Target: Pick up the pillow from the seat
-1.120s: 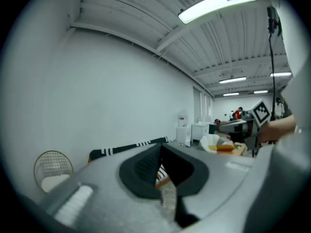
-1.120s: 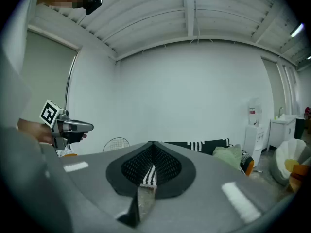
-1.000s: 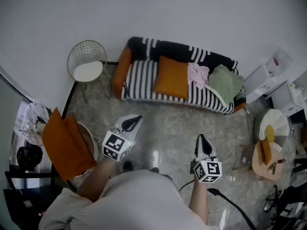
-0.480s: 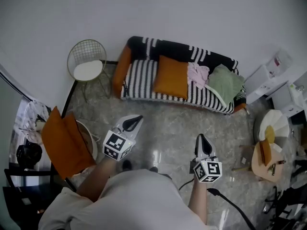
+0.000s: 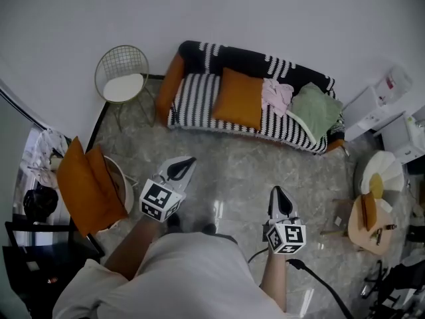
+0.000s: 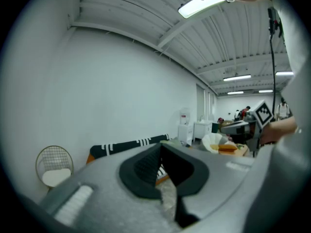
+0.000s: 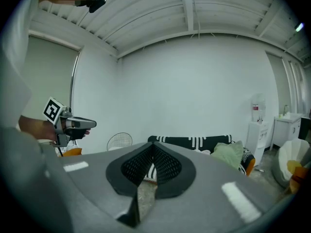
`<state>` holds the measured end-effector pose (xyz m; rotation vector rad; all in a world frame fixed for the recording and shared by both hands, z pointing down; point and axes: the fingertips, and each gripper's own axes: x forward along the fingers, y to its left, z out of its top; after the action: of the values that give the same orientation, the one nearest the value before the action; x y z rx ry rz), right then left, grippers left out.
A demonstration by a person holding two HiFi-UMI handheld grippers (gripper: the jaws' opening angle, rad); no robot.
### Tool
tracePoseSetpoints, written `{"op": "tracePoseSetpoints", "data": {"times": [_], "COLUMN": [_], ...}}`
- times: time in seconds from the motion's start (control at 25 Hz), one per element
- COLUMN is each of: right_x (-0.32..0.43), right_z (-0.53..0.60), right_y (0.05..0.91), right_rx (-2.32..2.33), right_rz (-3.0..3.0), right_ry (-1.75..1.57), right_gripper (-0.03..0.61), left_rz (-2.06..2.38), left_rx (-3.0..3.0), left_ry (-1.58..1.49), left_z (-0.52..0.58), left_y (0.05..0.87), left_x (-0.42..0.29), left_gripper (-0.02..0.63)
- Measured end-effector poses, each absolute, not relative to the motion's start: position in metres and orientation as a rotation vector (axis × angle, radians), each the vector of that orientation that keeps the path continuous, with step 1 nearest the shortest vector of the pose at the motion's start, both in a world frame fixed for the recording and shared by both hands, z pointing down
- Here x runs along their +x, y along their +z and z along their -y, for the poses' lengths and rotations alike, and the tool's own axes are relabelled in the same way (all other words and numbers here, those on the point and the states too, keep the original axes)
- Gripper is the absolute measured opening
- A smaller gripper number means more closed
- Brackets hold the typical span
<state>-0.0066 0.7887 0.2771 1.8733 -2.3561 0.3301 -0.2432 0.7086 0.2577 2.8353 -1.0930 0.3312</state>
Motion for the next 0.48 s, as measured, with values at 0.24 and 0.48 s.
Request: {"op": "tracePoseSetpoints", "data": {"times": [0.24, 0.48], "right_x": [0.025, 0.039], "right_z": [-0.789, -0.785], "right_y": [0.283, 0.289], "right_rx": [1.834, 1.801], "right_rz": [2.364, 2.379], "right_ry": [0.331, 0.333], "right_gripper": [0.006, 0.006], "left_rz": [1.112, 1.123], "left_rx": [2.829, 2.822], "left_ry": [0.328, 0.333], "left_z": [-0.714, -0.719], "left_y": [0.263, 0.269], "left_x": [-0.217, -0.202], "left_gripper": [-0.002, -0.002]}}
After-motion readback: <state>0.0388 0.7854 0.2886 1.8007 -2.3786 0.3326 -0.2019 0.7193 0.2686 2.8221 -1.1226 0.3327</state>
